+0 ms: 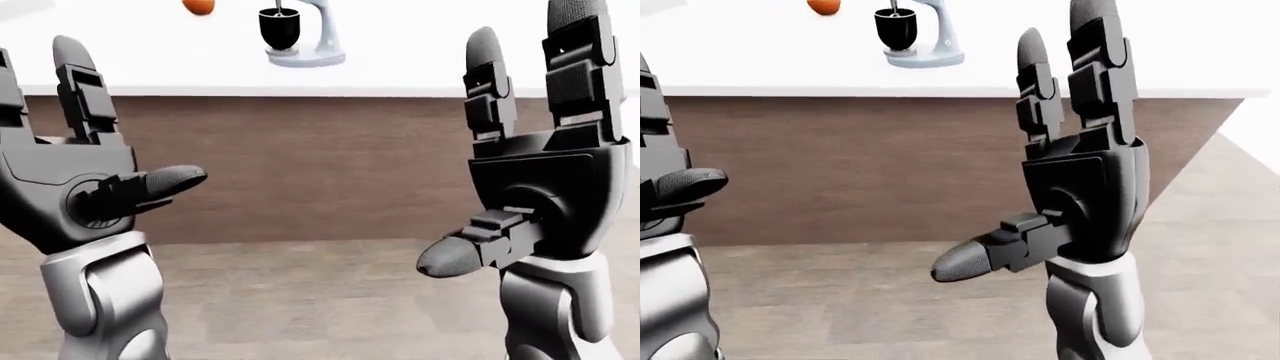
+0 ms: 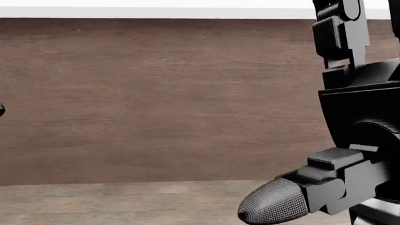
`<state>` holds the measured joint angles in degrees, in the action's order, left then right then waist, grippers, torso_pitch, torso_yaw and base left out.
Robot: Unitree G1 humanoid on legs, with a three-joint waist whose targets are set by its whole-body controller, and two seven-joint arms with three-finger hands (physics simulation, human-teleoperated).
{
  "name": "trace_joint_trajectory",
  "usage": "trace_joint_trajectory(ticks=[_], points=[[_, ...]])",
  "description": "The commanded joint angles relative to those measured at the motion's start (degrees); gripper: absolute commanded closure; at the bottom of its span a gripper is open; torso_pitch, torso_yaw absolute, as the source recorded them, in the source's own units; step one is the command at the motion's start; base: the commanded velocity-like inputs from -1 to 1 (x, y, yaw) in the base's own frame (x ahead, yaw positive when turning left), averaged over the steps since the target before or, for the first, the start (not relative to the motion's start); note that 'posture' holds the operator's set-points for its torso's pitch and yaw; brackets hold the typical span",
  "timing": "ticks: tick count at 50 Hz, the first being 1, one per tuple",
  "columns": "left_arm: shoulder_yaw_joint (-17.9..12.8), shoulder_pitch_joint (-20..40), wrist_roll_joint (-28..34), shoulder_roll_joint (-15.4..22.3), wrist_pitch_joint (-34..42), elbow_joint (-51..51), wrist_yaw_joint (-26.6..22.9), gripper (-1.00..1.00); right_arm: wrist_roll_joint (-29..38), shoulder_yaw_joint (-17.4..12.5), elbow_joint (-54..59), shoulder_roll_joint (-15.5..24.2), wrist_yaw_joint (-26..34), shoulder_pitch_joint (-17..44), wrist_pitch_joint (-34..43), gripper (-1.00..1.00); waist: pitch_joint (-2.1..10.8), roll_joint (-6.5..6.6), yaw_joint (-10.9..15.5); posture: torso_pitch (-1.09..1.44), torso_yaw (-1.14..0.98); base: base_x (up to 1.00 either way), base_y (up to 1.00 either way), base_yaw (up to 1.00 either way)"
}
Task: Open the stand mixer head.
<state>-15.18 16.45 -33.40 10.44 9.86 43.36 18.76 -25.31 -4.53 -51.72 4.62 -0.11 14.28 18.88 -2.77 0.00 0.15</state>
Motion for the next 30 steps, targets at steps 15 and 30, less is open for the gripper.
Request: trace_joint_trajectory(ticks=[15, 30], points=[[0.43, 0.93, -0.02, 0.2, -0.96, 1.21, -0.16, -0.99, 1.87, 0.86, -1.49, -0.42, 3.17, -0.72, -0.3, -1.0, -3.35, -1.63, 1.16, 0.0, 0.0, 0.41, 0.0, 0.0], [0.42, 0.56, -0.05, 0.03, -0.83, 1.69, -0.18, -0.99, 3.08, 1.45, -1.95, -0.99, 4.27, -1.72, 0.7, -1.0, -0.08, 6.36, -1.83, 0.0, 0.0, 0.41, 0.0, 0.0]])
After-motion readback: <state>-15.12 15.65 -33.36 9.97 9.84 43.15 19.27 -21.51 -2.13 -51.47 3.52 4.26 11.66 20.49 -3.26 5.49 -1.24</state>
